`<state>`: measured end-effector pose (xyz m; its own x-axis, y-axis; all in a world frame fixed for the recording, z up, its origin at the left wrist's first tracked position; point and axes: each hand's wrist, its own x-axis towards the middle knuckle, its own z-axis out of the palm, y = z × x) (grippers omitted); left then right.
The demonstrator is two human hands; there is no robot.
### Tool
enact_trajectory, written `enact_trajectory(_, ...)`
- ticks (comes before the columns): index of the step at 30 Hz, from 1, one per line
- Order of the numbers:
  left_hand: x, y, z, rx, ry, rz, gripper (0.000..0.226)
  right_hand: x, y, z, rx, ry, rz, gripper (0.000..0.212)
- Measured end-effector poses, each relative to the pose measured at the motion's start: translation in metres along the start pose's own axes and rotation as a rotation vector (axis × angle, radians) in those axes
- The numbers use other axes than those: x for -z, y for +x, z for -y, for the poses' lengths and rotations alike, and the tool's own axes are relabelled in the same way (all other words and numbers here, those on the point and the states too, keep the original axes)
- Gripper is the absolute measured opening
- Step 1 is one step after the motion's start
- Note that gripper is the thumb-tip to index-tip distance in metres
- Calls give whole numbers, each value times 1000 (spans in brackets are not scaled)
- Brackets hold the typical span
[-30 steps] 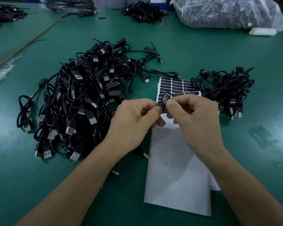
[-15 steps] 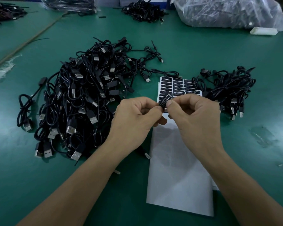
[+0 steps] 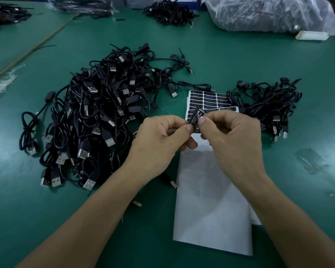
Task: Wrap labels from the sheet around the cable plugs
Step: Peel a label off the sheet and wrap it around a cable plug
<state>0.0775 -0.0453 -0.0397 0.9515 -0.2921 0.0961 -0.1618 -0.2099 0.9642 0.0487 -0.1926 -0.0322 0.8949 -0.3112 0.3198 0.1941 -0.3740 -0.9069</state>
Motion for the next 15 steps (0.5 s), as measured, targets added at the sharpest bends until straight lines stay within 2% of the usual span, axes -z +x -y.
enact_trajectory(15,0,1,1,-23,-13,1,20,1,0,1,63,28,58,24)
